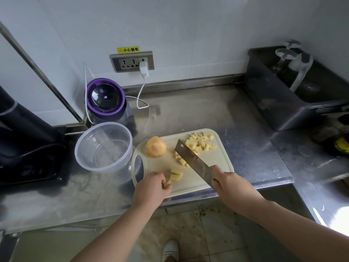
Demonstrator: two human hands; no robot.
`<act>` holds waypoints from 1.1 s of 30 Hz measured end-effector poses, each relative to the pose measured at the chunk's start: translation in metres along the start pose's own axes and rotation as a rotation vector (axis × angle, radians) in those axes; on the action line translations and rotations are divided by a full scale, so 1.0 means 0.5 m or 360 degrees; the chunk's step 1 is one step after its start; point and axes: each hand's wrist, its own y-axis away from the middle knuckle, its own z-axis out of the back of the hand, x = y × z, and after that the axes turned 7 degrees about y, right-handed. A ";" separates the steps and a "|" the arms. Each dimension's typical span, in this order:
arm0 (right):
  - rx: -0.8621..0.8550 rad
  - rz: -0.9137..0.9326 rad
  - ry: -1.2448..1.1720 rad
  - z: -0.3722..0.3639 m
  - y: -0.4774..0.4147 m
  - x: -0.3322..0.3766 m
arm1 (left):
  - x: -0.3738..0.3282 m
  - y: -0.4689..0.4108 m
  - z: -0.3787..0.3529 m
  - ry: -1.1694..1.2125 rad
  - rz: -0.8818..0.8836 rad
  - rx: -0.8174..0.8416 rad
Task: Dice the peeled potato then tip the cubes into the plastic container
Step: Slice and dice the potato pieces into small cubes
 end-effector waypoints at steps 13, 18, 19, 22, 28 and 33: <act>-0.0040 -0.0220 -0.0016 0.016 0.030 -0.065 | -0.156 -0.072 -0.018 -0.0335 -0.0369 -0.0075; -0.0009 -0.0249 0.0076 -0.003 0.055 -0.074 | -0.148 -0.073 -0.046 -0.0258 -0.0292 -0.0048; 0.0017 -0.0237 0.0102 -0.008 0.058 -0.071 | -0.140 -0.071 -0.049 -0.0166 -0.0255 -0.0031; 0.0081 -0.0165 0.0193 -0.019 0.066 -0.060 | -0.129 -0.060 -0.051 0.0013 -0.0190 -0.0047; 0.0145 -0.0133 0.0243 -0.034 0.063 -0.049 | -0.144 -0.052 -0.046 0.0017 -0.0137 -0.0137; 0.0161 -0.0140 0.0207 -0.043 0.059 -0.046 | -0.146 -0.053 -0.045 -0.0053 -0.0143 -0.0167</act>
